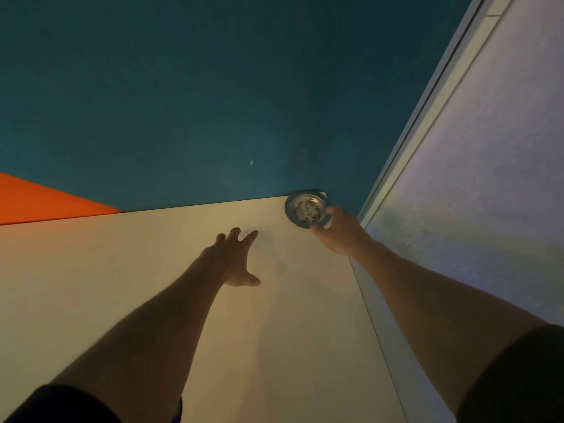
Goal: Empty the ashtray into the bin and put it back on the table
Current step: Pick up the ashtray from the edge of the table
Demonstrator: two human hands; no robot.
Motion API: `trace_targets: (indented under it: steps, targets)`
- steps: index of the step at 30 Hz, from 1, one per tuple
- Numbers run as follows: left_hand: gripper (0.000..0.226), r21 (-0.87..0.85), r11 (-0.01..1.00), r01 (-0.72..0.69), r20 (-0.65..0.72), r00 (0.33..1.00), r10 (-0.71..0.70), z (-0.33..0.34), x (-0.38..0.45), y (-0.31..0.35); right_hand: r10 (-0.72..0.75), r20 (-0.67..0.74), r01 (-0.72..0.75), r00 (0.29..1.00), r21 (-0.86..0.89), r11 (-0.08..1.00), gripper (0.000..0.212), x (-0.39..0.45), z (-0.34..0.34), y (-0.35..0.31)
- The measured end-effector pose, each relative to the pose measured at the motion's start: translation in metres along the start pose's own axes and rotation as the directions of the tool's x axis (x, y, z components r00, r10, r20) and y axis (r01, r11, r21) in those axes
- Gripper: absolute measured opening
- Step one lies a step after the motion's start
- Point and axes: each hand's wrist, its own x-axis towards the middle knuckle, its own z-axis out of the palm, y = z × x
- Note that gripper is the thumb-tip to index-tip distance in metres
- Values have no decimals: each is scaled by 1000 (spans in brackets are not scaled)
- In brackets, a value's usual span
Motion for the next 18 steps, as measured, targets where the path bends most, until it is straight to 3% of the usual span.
trace_targets:
  steps: [5, 12, 18]
  targets:
    - [116, 42, 999, -16, 5, 1000, 15, 7, 33, 1, 107, -55, -105, 993, 38, 994, 52, 36, 11, 18]
    - [115, 75, 996, -45, 16, 999, 43, 11, 63, 3, 229, -104, -217, 968, 118, 969, 58, 69, 22, 35]
    - [115, 93, 995, -35, 34, 999, 32, 11, 75, 8, 294, -88, -271, 952, 206, 940, 48, 88, 27, 39]
